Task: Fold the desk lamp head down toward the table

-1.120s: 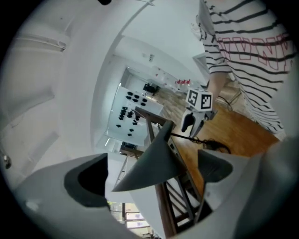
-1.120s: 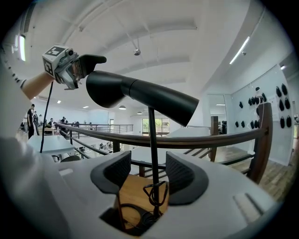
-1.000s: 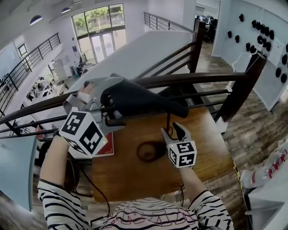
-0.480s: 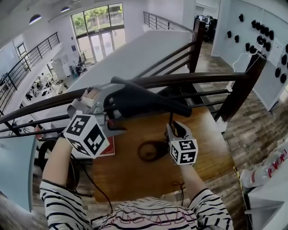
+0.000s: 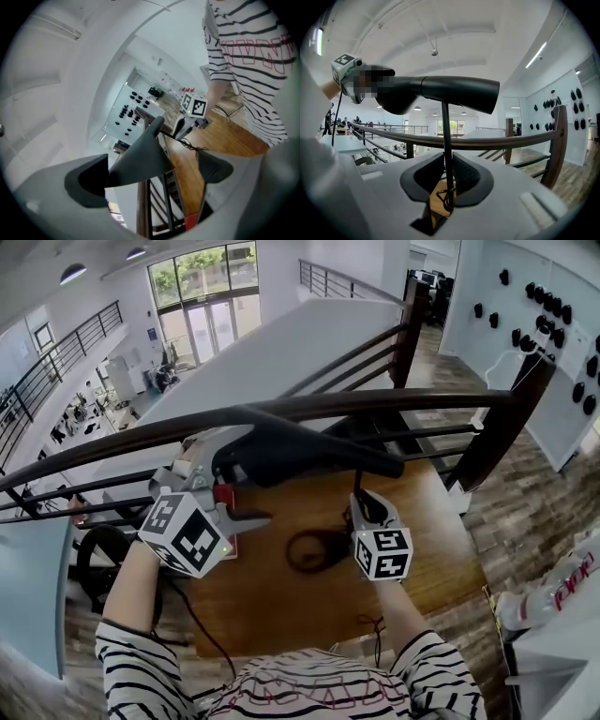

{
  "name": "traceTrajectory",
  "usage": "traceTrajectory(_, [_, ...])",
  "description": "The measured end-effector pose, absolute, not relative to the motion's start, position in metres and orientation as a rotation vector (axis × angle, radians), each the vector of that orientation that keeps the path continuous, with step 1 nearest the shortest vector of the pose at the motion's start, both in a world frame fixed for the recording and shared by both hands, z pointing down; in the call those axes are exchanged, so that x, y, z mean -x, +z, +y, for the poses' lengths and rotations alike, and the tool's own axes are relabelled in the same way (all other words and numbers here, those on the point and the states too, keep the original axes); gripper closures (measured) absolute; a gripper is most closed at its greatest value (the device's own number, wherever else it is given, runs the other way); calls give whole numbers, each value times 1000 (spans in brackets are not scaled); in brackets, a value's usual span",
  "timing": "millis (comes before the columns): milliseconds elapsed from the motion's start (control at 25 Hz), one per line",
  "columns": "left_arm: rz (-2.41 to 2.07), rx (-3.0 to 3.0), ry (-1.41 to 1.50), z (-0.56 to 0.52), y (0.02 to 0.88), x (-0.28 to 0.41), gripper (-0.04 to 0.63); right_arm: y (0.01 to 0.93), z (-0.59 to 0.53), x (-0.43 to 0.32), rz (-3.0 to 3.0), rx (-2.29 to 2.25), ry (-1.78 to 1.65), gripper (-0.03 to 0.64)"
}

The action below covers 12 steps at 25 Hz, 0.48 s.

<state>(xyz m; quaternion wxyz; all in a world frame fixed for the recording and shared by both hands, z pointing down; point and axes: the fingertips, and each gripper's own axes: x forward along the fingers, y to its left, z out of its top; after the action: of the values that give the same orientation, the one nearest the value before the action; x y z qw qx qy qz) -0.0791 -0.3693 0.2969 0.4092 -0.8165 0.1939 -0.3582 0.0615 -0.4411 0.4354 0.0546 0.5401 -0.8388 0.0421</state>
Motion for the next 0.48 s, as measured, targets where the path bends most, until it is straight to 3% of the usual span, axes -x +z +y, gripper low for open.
traceTrajectory(480, [559, 2272, -870, -366, 353, 90, 2, 436, -442, -59, -2549, -1641, 140, 565])
